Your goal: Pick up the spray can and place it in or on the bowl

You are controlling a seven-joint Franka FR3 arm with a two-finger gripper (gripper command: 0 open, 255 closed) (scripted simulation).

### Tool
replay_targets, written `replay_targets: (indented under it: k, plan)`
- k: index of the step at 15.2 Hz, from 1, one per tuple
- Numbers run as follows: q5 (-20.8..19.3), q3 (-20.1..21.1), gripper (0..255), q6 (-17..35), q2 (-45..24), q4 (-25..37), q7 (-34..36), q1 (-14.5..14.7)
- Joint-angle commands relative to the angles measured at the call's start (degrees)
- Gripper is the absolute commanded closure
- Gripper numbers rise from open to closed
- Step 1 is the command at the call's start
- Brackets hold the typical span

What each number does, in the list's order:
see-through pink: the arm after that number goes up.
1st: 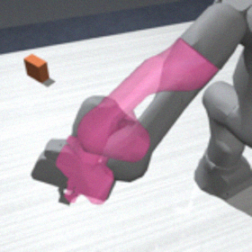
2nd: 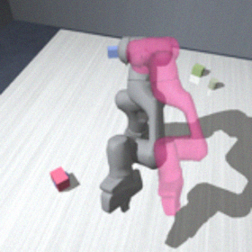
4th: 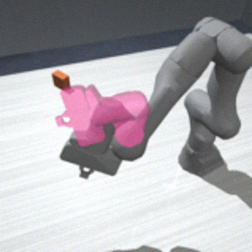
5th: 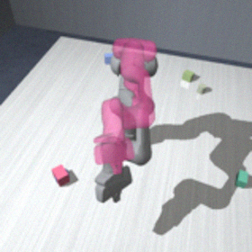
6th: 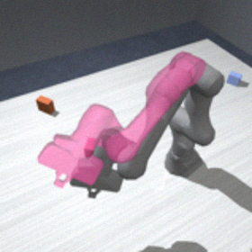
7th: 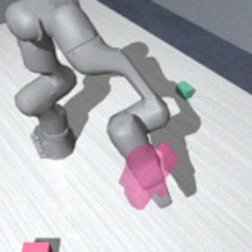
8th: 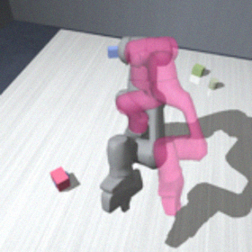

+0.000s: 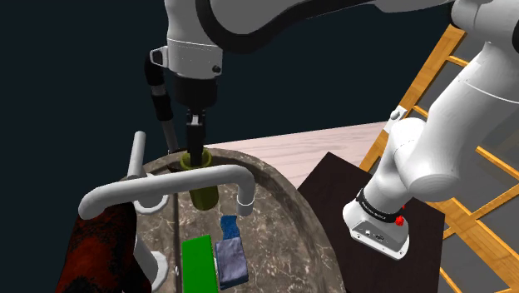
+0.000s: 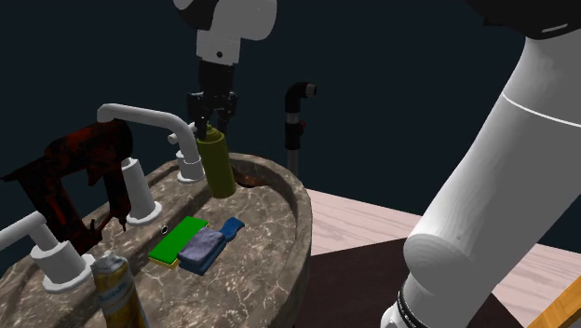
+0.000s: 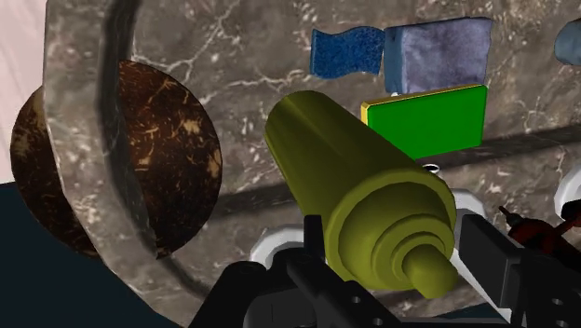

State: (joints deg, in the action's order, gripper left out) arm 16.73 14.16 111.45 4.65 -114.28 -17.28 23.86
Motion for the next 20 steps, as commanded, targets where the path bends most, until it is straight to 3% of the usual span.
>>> replay_targets:
  k: [1, 9, 20]
  plan:
    - [-0.13, -0.03, 255, -1.53, 0.16, 1.44, 0.41, -0.03]
    - [-0.53, -0.26, 255, -7.12, 0.59, 6.73, 1.68, -0.20]
    - [-3.22, -5.82, 255, -21.70, -12.32, 31.69, -5.61, -5.67]
